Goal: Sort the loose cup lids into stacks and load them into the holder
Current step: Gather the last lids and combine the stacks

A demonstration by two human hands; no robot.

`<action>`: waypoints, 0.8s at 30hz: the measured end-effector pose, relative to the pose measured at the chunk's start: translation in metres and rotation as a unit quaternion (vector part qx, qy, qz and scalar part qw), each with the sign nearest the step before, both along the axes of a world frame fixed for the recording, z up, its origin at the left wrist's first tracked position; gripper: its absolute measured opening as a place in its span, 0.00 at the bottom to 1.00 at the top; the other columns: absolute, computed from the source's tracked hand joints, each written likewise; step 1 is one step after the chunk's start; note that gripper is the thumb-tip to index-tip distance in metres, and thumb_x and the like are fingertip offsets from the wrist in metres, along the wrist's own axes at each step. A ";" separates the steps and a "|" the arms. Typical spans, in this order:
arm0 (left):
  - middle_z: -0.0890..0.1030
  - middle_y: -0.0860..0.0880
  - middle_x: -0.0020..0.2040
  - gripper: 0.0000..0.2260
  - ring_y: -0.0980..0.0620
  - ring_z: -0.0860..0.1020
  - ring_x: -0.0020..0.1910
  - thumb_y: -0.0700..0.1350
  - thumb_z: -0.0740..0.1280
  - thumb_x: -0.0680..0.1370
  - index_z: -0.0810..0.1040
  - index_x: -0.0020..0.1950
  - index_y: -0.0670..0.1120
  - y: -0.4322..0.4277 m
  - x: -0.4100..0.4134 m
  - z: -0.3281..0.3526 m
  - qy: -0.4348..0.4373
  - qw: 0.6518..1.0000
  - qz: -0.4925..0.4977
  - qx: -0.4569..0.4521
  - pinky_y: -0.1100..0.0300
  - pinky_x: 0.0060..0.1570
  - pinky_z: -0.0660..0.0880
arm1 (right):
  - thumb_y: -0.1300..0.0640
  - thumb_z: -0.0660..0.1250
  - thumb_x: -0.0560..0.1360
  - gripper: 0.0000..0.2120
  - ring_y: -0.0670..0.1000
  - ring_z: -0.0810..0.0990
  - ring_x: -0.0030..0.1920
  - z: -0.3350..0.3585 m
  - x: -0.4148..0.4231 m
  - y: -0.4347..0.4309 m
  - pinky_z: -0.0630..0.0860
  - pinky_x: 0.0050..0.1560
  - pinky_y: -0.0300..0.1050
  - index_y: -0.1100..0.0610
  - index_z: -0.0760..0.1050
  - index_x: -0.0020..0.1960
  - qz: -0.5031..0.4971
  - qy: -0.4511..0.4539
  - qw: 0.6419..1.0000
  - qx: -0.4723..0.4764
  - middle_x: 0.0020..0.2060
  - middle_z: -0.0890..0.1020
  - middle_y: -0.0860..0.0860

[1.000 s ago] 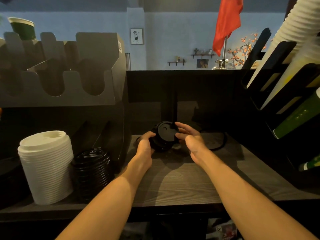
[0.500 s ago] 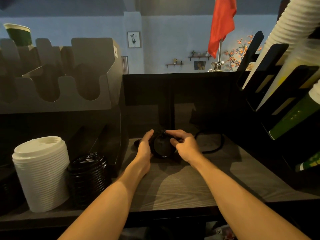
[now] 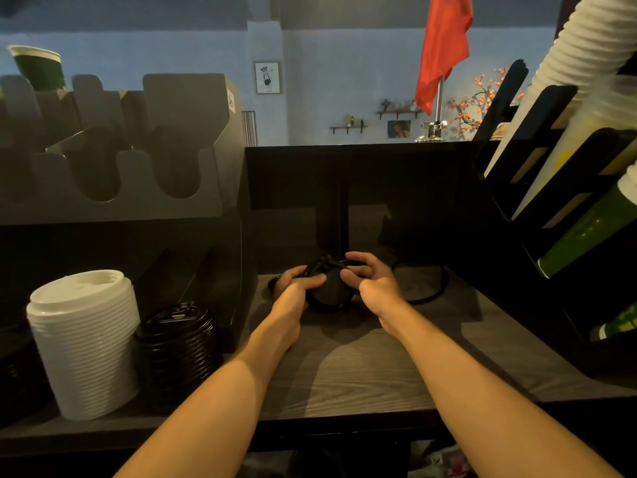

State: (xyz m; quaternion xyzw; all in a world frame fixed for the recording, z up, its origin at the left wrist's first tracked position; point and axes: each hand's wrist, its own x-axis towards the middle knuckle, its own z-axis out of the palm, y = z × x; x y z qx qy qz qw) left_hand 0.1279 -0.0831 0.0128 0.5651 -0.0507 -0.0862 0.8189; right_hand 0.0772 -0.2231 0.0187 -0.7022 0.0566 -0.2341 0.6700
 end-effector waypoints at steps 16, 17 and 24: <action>0.78 0.43 0.64 0.23 0.48 0.76 0.57 0.40 0.76 0.75 0.74 0.68 0.43 -0.007 0.013 0.000 0.013 0.980 0.174 0.097 0.59 0.51 0.70 | 0.43 0.60 0.80 0.26 0.58 0.60 0.76 -0.022 0.041 -0.004 0.56 0.74 0.53 0.54 0.66 0.73 -0.145 0.195 0.762 -0.600 0.75 0.66 0.55; 0.79 0.43 0.64 0.24 0.49 0.76 0.56 0.40 0.76 0.75 0.74 0.69 0.43 -0.007 0.014 0.000 0.013 0.981 0.170 0.097 0.59 0.51 0.70 | 0.44 0.61 0.79 0.24 0.58 0.64 0.73 -0.022 0.040 -0.004 0.60 0.72 0.52 0.55 0.68 0.71 -0.154 0.188 0.766 -0.595 0.72 0.70 0.56; 0.78 0.42 0.64 0.24 0.46 0.78 0.59 0.39 0.76 0.75 0.73 0.69 0.43 -0.007 0.011 0.002 0.016 0.981 0.174 0.085 0.58 0.50 0.72 | 0.49 0.61 0.82 0.14 0.59 0.78 0.58 -0.011 0.030 -0.002 0.72 0.51 0.50 0.55 0.68 0.63 -0.168 0.139 0.820 -0.529 0.57 0.81 0.56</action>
